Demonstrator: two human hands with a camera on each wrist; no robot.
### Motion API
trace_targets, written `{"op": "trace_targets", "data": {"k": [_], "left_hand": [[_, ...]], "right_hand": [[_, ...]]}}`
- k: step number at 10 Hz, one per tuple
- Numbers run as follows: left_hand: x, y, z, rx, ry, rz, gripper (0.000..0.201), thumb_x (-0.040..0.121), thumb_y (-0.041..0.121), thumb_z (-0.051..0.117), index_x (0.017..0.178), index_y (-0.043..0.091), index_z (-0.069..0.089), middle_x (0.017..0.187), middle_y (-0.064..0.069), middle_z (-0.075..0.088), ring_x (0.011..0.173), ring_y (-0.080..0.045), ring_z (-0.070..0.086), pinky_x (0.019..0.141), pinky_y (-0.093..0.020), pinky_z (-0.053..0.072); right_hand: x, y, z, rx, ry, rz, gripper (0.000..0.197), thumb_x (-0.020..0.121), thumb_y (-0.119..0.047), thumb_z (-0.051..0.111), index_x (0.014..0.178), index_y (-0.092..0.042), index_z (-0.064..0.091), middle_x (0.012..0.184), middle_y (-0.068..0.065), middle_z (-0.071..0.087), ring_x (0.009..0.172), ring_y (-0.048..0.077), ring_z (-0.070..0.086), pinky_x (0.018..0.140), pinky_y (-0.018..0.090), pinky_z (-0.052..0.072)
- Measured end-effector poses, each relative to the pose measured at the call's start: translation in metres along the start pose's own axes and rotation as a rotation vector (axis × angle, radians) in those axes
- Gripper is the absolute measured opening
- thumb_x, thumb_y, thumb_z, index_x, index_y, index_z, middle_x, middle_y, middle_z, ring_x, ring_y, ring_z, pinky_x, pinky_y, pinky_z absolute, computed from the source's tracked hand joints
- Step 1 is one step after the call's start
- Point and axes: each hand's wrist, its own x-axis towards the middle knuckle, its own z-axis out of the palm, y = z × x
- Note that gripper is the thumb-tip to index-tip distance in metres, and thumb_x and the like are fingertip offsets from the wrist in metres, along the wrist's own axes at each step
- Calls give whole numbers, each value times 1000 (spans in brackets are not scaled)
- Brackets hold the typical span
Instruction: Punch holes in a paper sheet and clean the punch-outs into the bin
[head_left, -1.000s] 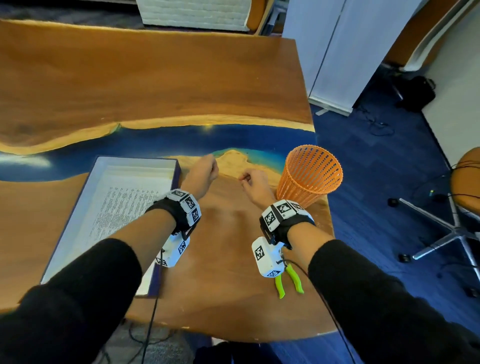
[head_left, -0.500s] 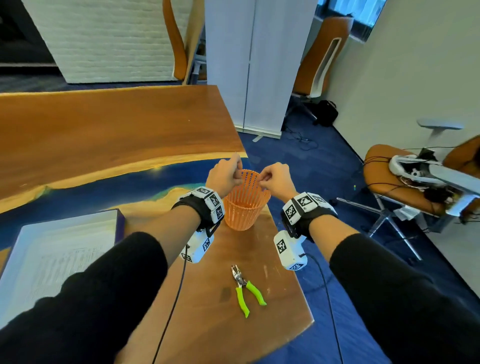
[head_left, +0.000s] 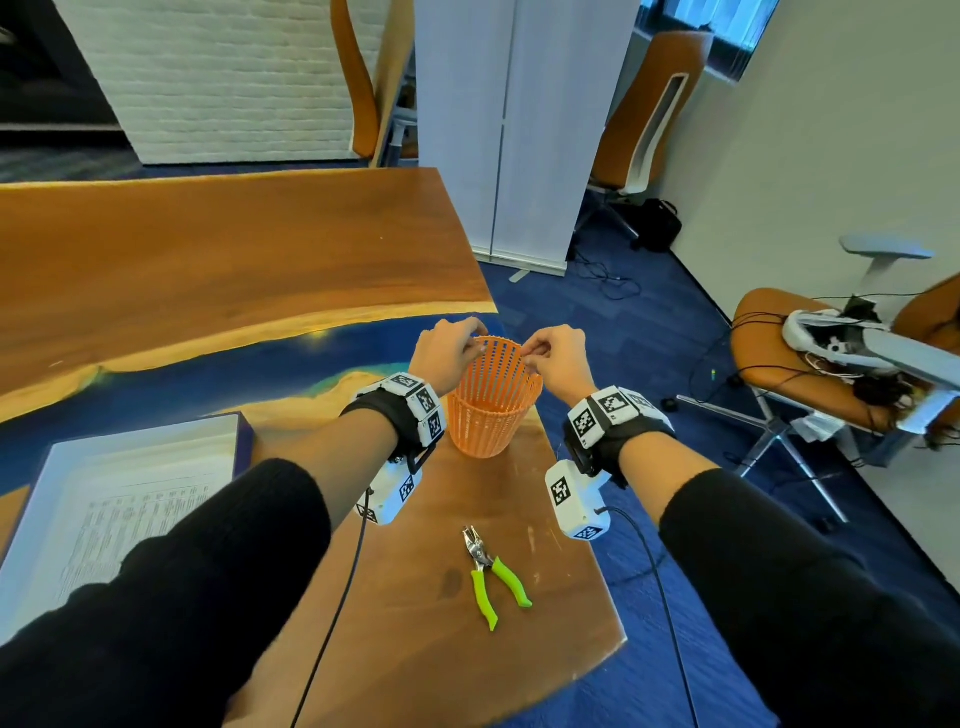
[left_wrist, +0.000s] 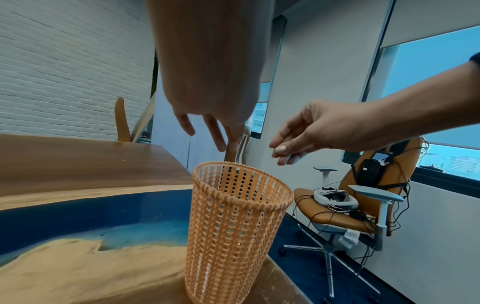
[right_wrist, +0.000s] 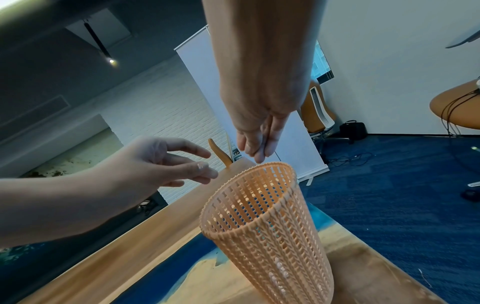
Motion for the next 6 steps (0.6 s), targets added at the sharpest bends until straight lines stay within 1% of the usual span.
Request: {"op": "trace_targets", "data": {"k": [1, 2, 3, 4, 5, 6], "left_hand": [[-4, -1, -3, -67, -5, 5, 18, 86, 15, 66, 103, 15, 58, 84, -2, 74, 87, -23, 64, 87, -48, 48], [-7, -1, -7, -122, -8, 41, 25, 77, 1, 72, 93, 12, 57, 76, -2, 69, 74, -19, 64, 77, -45, 53], [-9, 0, -10, -131, -11, 74, 25, 78, -7, 66, 96, 8, 58, 91, -6, 63, 81, -21, 60, 75, -39, 54], [-12, -1, -12, -155, -65, 30, 9, 91, 3, 55, 96, 3, 63, 89, -12, 68, 79, -24, 65, 73, -38, 55], [-19, 1, -18, -63, -64, 7, 32, 98, 24, 46, 77, 5, 61, 68, -8, 66, 65, -22, 62, 63, -39, 52], [-27, 0, -20, 138, 22, 5, 49, 99, 40, 41, 66, 8, 59, 61, -5, 63, 58, -20, 56, 54, -35, 46]], "right_hand": [[0, -2, 1, 16, -17, 22, 16, 82, 12, 59, 81, 3, 72, 73, 19, 68, 58, 18, 63, 58, 17, 55], [-2, -6, -1, 21, -34, 34, 20, 85, 12, 53, 84, 3, 70, 66, 13, 62, 49, 12, 56, 45, 9, 49], [-3, -11, -2, 37, -51, 75, 21, 91, 5, 48, 86, -1, 67, 62, 10, 58, 41, 16, 53, 37, 16, 48], [-4, -13, -3, 46, -65, 86, 24, 97, -4, 41, 88, -1, 63, 67, 11, 54, 37, 18, 50, 34, 20, 41], [-5, -15, -3, 7, -75, 57, 28, 98, -14, 44, 76, -5, 58, 66, 8, 50, 40, 19, 48, 32, 22, 37], [-11, -13, -4, -71, -29, -13, 48, 96, -30, 48, 51, -17, 38, 52, -2, 40, 44, 12, 38, 45, 26, 31]]}}
